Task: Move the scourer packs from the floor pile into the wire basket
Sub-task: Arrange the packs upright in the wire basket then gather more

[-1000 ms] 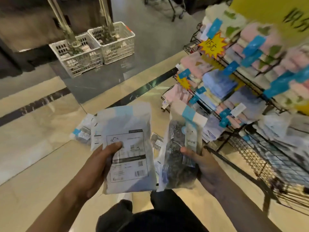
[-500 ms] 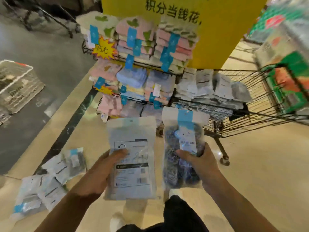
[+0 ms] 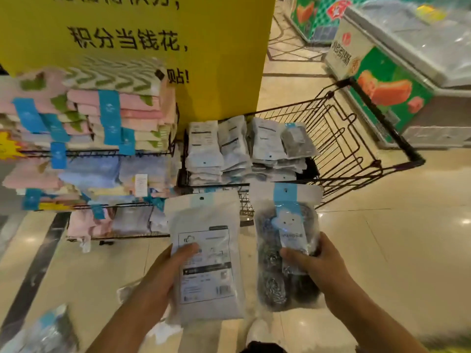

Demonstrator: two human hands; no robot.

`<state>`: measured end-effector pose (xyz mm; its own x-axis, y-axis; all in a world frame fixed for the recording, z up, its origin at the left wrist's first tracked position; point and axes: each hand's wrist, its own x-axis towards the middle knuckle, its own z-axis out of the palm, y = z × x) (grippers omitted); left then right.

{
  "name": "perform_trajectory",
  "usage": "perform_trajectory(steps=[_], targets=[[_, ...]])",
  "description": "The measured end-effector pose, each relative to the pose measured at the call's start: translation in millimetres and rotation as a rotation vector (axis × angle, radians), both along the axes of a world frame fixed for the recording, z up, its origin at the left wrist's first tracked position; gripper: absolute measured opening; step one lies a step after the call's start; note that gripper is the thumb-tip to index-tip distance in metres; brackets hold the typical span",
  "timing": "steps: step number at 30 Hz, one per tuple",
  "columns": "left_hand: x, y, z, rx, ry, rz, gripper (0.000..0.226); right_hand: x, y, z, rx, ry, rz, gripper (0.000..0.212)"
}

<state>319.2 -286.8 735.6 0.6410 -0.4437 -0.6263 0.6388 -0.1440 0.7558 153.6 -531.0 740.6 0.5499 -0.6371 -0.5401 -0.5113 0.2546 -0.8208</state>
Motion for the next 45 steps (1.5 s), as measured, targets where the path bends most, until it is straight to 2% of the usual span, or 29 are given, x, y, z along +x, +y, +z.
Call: perform_trajectory(steps=[5,12,19,22,25,30,39,42,43,45], targets=[[25.2,-64.3,-4.5,-0.010,0.013,0.018,0.029,23.5,-71.1,-3.3,-0.007,0.006,0.011,0.058],[92.2,-119.9,-22.2,0.039,0.037,0.005,0.036,89.4,-119.6,-22.2,0.043,0.001,-0.028,0.055],[171.2,-192.1,-39.1,0.051,0.073,-0.136,0.032,158.1,-156.1,-37.0,0.049,0.042,-0.085,0.060],[200.3,-220.1,-37.9,0.059,0.080,-0.187,0.024,174.1,-166.0,-39.4,0.063,0.047,-0.175,0.058],[226.0,-247.3,-44.6,0.087,0.063,-0.234,0.019,184.9,-179.2,-46.4,0.062,0.062,-0.236,0.066],[248.5,-298.5,-49.9,0.074,0.063,-0.287,0.020,200.1,-214.7,-45.7,0.074,0.068,-0.284,0.061],[297.3,-420.7,-73.3,0.100,0.062,-0.202,0.038,266.2,-369.6,-63.7,0.041,0.093,-0.257,0.057],[322.5,-461.8,-81.1,0.136,0.087,-0.184,0.060,302.1,-421.3,-78.6,0.013,0.111,-0.173,0.061],[330.1,-475.2,-82.8,0.142,0.097,-0.189,0.058,314.0,-435.3,-85.0,0.004,0.118,-0.147,0.062],[340.8,-499.9,-84.2,0.166,0.072,-0.194,0.034,334.8,-457.9,-100.1,0.003,0.147,-0.095,0.062]])
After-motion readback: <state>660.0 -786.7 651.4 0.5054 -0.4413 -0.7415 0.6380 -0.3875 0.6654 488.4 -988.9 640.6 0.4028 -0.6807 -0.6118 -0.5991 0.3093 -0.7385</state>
